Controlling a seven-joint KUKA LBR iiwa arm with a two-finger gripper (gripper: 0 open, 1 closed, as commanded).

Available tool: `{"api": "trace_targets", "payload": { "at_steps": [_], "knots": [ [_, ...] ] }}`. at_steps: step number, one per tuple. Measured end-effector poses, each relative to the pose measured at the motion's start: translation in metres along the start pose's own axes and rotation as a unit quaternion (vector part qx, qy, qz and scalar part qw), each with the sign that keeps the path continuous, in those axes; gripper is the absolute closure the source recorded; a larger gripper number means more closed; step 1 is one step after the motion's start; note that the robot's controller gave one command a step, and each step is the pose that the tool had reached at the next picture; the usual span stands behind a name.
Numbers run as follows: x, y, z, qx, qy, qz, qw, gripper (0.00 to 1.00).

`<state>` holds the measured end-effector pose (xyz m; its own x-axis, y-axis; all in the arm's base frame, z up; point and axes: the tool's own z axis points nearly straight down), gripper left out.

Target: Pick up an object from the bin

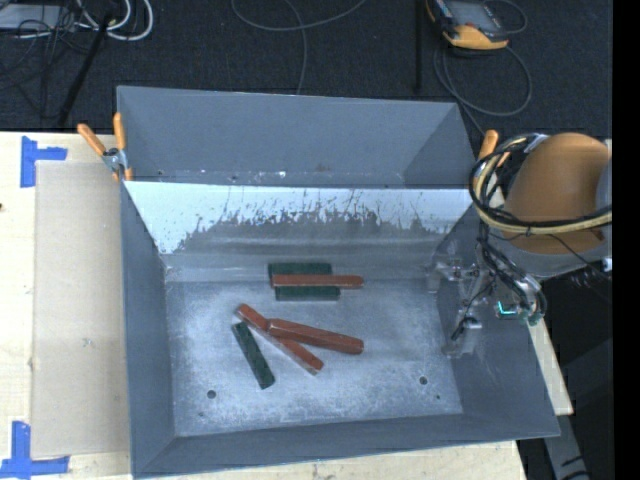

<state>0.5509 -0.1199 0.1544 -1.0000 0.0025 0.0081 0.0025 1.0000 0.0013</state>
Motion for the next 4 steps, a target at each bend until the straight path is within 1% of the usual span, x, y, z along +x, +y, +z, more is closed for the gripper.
{"api": "trace_targets", "payload": {
  "at_steps": [1, 2, 3, 4],
  "knots": [
    [-0.001, 0.087, 0.011, -0.002, -0.0029, -0.018, 0.9998, 0.0],
    [-0.01, 0.136, 0.089, -0.001, -0.0011, -0.035, 0.9994, 0.0],
    [-0.012, 0.133, 0.085, 0.001, -0.0033, -0.035, 0.9994, 1.0],
    [-0.011, 0.133, 0.085, 0.001, -0.0027, -0.035, 0.9994, 0.0]
  ]
}}
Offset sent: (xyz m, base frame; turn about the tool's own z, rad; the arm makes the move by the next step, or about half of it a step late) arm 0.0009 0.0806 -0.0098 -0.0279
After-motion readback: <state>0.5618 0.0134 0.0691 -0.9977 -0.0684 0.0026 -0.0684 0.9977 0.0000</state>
